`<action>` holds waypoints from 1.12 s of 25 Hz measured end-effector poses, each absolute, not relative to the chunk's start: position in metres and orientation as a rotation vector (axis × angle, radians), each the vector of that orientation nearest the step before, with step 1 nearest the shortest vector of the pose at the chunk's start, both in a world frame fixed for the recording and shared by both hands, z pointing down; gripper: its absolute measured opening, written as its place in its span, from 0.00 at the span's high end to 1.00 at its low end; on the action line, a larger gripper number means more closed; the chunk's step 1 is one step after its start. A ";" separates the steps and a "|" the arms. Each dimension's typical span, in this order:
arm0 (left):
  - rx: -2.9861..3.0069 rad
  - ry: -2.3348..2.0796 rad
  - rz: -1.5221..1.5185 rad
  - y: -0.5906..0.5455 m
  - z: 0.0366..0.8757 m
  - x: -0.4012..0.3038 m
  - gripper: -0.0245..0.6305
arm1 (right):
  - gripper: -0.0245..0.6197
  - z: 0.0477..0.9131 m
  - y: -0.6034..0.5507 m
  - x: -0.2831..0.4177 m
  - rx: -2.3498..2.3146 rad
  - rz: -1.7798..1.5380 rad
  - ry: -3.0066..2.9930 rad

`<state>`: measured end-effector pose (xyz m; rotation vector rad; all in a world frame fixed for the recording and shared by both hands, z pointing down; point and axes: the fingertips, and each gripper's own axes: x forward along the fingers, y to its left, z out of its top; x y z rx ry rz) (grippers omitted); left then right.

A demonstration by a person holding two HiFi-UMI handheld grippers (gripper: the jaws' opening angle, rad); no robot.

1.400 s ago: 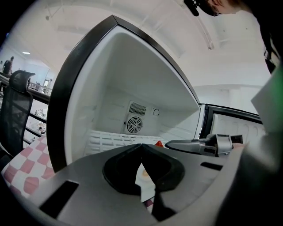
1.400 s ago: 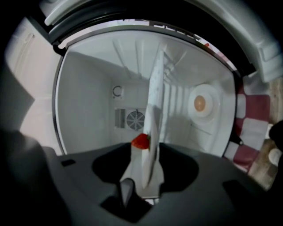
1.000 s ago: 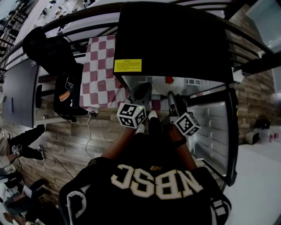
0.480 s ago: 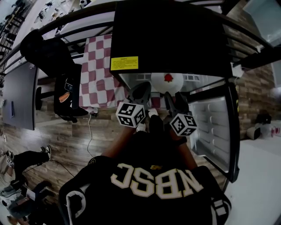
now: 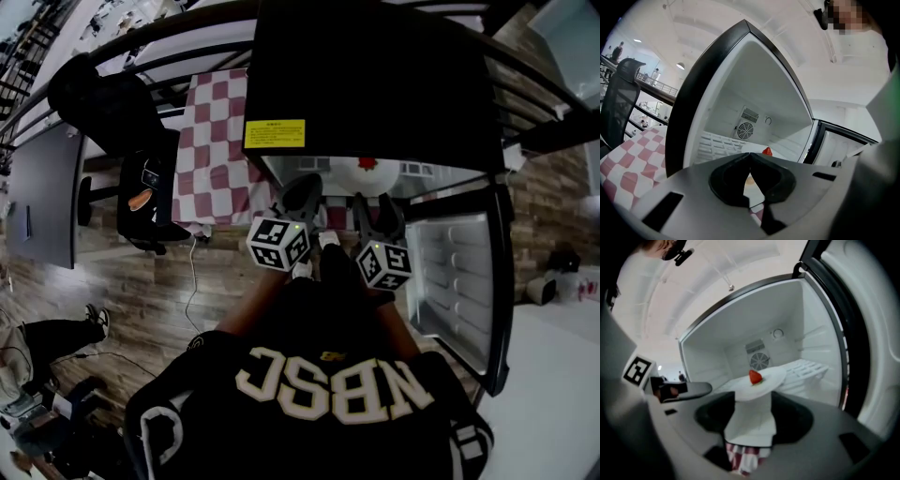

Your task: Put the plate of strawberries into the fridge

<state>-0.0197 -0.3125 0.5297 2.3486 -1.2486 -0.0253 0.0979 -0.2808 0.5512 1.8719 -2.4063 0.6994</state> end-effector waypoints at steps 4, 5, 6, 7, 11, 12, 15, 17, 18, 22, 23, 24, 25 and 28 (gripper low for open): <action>2.336 -1.252 -0.025 -0.313 0.532 -0.021 0.94 | 0.58 0.549 -0.295 0.097 1.894 0.776 -2.411; 2.333 -1.254 -0.025 -0.313 0.532 -0.021 0.94 | 0.58 0.550 -0.298 0.097 1.900 0.812 -2.407; 2.329 -1.254 -0.025 -0.314 0.533 -0.022 0.94 | 0.58 0.551 -0.302 0.098 1.907 0.846 -2.401; 2.327 -1.256 -0.026 -0.314 0.533 -0.022 0.94 | 0.58 0.552 -0.306 0.098 1.914 0.873 -2.395; 2.319 -1.266 -0.024 -0.317 0.534 -0.024 0.94 | 0.58 0.553 -0.319 0.098 1.923 0.924 -2.387; 2.315 -1.269 -0.025 -0.318 0.534 -0.024 0.94 | 0.58 0.553 -0.322 0.098 1.923 0.932 -2.384; 2.307 -1.274 -0.030 -0.321 0.535 -0.025 0.94 | 0.58 0.555 -0.327 0.099 1.922 0.961 -2.356; 2.303 -1.275 -0.034 -0.323 0.535 -0.024 0.94 | 0.58 0.556 -0.328 0.099 1.913 0.955 -2.335; 2.302 -1.275 -0.036 -0.324 0.534 -0.024 0.94 | 0.58 0.556 -0.328 0.098 1.907 0.945 -2.327; 2.299 -1.273 -0.040 -0.325 0.534 -0.022 0.94 | 0.58 0.557 -0.328 0.097 1.909 0.933 -2.310; 2.298 -1.273 -0.040 -0.325 0.534 -0.022 0.94 | 0.58 0.557 -0.328 0.097 1.905 0.932 -2.311; 2.298 -1.272 -0.040 -0.324 0.534 -0.021 0.94 | 0.58 0.556 -0.328 0.095 1.894 0.929 -2.314; 2.298 -1.271 -0.040 -0.323 0.534 -0.021 0.94 | 0.58 0.556 -0.327 0.094 1.875 0.924 -2.319; 2.298 -1.268 -0.042 -0.322 0.535 -0.021 0.94 | 0.53 0.555 -0.326 0.089 1.806 0.930 -2.334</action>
